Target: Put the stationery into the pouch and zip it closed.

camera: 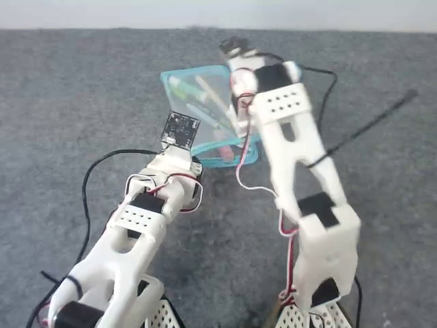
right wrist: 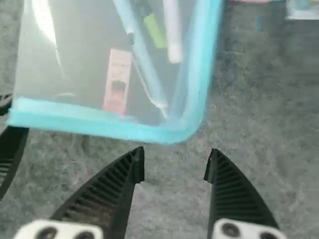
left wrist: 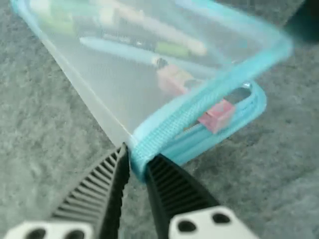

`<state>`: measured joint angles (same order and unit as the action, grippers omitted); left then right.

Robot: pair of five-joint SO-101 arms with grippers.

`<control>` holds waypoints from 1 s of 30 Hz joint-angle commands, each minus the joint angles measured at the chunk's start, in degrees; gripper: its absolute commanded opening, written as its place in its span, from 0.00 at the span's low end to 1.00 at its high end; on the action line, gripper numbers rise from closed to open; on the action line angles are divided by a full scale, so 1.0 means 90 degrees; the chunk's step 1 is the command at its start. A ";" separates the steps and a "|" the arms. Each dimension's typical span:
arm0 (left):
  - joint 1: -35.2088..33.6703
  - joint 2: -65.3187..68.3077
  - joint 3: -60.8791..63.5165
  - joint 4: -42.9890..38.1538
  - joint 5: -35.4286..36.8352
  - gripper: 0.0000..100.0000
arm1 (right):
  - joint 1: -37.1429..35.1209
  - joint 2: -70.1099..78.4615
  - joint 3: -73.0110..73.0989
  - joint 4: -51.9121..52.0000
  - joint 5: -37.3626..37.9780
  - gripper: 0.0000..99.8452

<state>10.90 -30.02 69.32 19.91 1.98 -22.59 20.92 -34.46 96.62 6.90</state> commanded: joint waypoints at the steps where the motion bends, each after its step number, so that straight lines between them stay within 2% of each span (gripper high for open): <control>1: -0.0020 -0.0137 -0.0298 0.0039 0.0059 0.01 | 0.0083 -0.1451 0.0811 -0.0357 0.0156 0.21; 4: -0.0010 -0.0137 -0.0298 0.0039 0.0078 0.01 | 0.0171 -0.2740 0.2403 -0.1021 0.0166 0.21; 8: 0.0088 -0.0137 -0.0317 0.0147 0.0049 0.01 | 0.0425 -0.4694 0.5490 -0.2437 0.0186 0.21; 10: 0.0459 -0.0147 -0.0493 0.0645 -0.0147 0.01 | 0.0601 -0.5553 0.6965 -0.3209 0.0234 0.21; 13: 0.1153 -0.0322 -0.0669 0.1534 -0.0947 0.01 | 0.0825 -0.6530 0.8479 -0.3902 0.0488 0.21; 16: 0.1006 -0.1114 -0.0396 0.1807 -0.1358 0.01 | 0.0864 -0.6911 0.8889 -0.3834 0.0694 0.21; 22: -0.1045 -0.2676 0.0015 0.1807 -0.0537 0.01 | 0.0874 -0.6383 0.8860 -0.4166 0.0684 0.21; 24: -0.0987 -0.2891 0.0269 0.1807 -0.0508 0.01 | 0.0874 -0.6042 0.8733 -0.4274 0.0664 0.21; 28: 0.0313 -0.2969 0.0669 0.1719 -0.0938 0.01 | 0.0933 -0.5299 0.8107 -0.3980 0.0264 0.21; 30: 0.0147 -0.2979 0.0591 0.1709 -0.0889 0.01 | 0.1109 -0.4987 0.7775 -0.3824 0.0234 0.21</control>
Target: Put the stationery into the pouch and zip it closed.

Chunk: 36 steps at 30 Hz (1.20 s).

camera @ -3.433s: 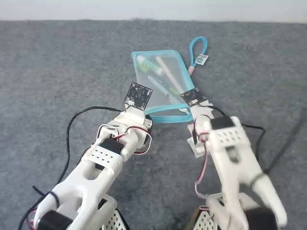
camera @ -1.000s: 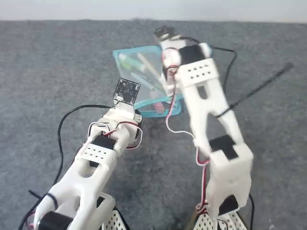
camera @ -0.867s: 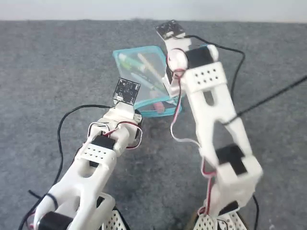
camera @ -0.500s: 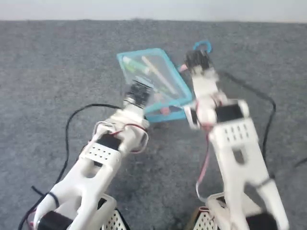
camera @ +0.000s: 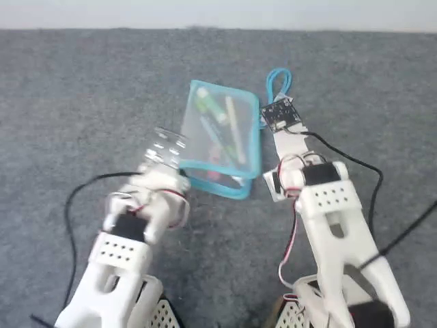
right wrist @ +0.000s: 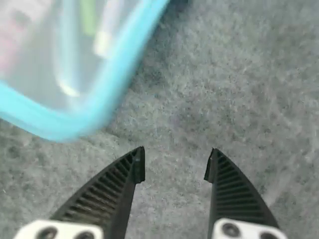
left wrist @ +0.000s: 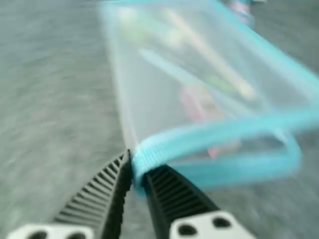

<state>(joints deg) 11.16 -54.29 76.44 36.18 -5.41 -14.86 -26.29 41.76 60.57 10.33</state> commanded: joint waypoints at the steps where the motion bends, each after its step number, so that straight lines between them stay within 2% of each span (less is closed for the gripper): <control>1: -0.0068 -0.0244 -0.0230 -0.0117 -0.0039 0.01 | 0.0376 0.0405 -0.0879 0.0190 -0.0147 0.21; 5: -0.0195 -0.0254 -0.0122 -0.0137 0.0000 0.01 | 0.0601 0.1128 -0.2012 0.0200 0.0010 0.21; 10: -0.0010 -0.0274 0.0024 -0.0274 0.0010 0.01 | 0.0601 0.2779 -0.4347 0.1031 0.0195 0.21; 15: -0.0010 -0.0254 0.0063 -0.0459 0.0010 0.01 | 0.0591 0.4742 -0.6720 0.1665 -0.0811 0.21; 22: 0.0000 -0.0244 0.0063 -0.0488 0.0010 0.01 | 0.0503 0.6803 -0.9260 0.1695 -0.2071 0.21; 36: 0.0000 -0.0274 0.0063 -0.0469 0.0010 0.01 | 0.0278 0.9675 -1.2054 0.1343 -0.2208 0.21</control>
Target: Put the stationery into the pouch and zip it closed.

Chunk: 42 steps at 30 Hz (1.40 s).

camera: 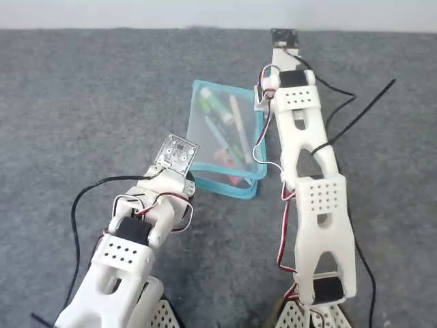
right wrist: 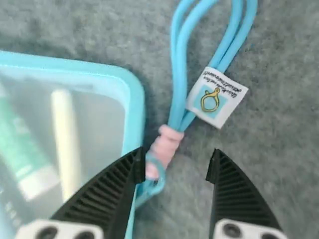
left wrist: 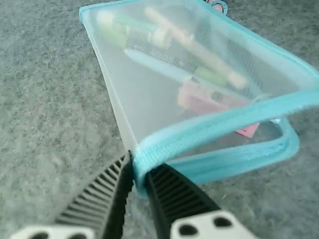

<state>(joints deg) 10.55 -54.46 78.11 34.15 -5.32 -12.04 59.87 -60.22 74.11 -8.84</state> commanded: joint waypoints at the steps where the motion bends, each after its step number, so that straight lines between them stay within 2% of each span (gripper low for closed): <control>1: 0.0068 -0.0254 -0.0122 -0.0244 0.0000 0.01 | -0.0024 0.0269 -0.0918 -0.0151 -0.0078 0.21; 6: 0.0068 -0.0254 -0.0112 -0.0244 0.0000 0.01 | 0.0024 0.0923 -0.1758 -0.0122 -0.0068 0.21; 12: 0.0059 -0.0264 -0.0112 -0.0234 0.0000 0.01 | 0.0015 0.1324 -0.1993 0.0083 -0.0059 0.20; 18: 0.0059 -0.0264 -0.0112 -0.0234 0.0000 0.01 | 0.0015 0.1324 -0.1993 0.0972 -0.0020 0.00; 20: 0.0059 -0.0264 -0.0112 -0.0234 0.0000 0.01 | 0.0034 0.1304 -0.2081 0.1255 -0.0020 0.03; 24: 0.0059 -0.0264 -0.0112 -0.0244 0.0000 0.01 | 0.0103 0.1187 -0.2657 0.2193 0.0039 0.01; 29: 0.0020 -0.0225 -0.0112 -0.0274 0.0010 0.01 | 0.0151 0.1109 -0.3614 0.3238 0.0742 0.01; 35: 0.0010 -0.0225 -0.0132 -0.0449 0.0400 0.01 | 0.0317 0.1089 -0.3546 0.3238 0.0869 0.01; 38: 0.0010 -0.0215 -0.0142 -0.0596 0.0449 0.01 | 0.0259 0.0952 -0.3497 0.3258 0.1328 0.00; 42: 0.0039 -0.0205 -0.0161 -0.0694 0.0596 0.01 | 0.0200 0.0005 -0.1602 0.3238 0.1397 0.00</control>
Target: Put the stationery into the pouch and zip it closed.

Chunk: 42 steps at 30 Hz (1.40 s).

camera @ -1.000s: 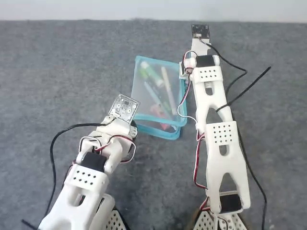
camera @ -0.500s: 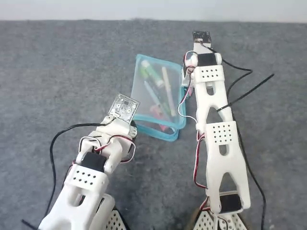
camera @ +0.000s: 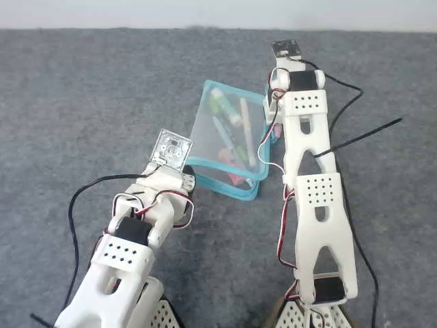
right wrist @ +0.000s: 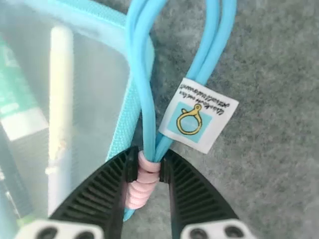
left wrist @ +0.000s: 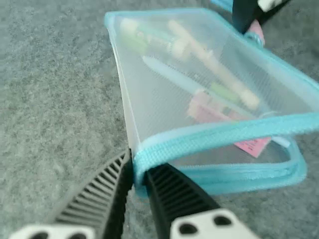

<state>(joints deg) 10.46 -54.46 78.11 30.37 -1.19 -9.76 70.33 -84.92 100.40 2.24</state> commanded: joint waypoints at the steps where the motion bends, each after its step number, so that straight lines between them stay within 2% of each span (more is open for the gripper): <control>1: 0.0059 -0.0205 -0.0161 -0.0274 0.0137 0.01 | -0.0083 -0.1490 0.1739 0.0298 0.0176 0.00; 8: 0.0068 -0.0205 -0.0220 -0.0274 0.0156 0.01 | -0.0317 -0.3756 0.4034 0.0269 0.0576 0.01; 17: 0.0078 -0.0195 -0.0269 -0.0264 0.0166 0.01 | -0.1216 -0.5739 0.6750 -0.0054 0.0977 0.01; 26: 0.0078 -0.0195 -0.0269 -0.0264 0.0166 0.01 | -0.1343 -0.8269 1.0559 -0.1744 0.0967 0.01; 31: 0.0078 -0.0195 -0.0269 -0.0264 0.0166 0.01 | -0.1314 -0.9753 1.2278 -0.2212 0.1192 0.01; 35: 0.0078 -0.0195 -0.0269 -0.0264 0.0166 0.01 | -0.1148 -1.0652 1.2737 -0.2330 0.1270 0.01; 39: 0.0078 -0.0195 -0.0249 -0.0264 0.0166 0.01 | -0.0503 -1.0486 1.2171 -0.2369 0.0938 0.02; 42: 0.0078 -0.0195 -0.0239 -0.0264 0.0166 0.01 | -0.0308 -0.9656 1.1565 -0.2398 0.0821 0.12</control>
<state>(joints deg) 10.81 -54.46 78.11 30.11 -0.57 -14.24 -21.01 25.93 80.18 11.12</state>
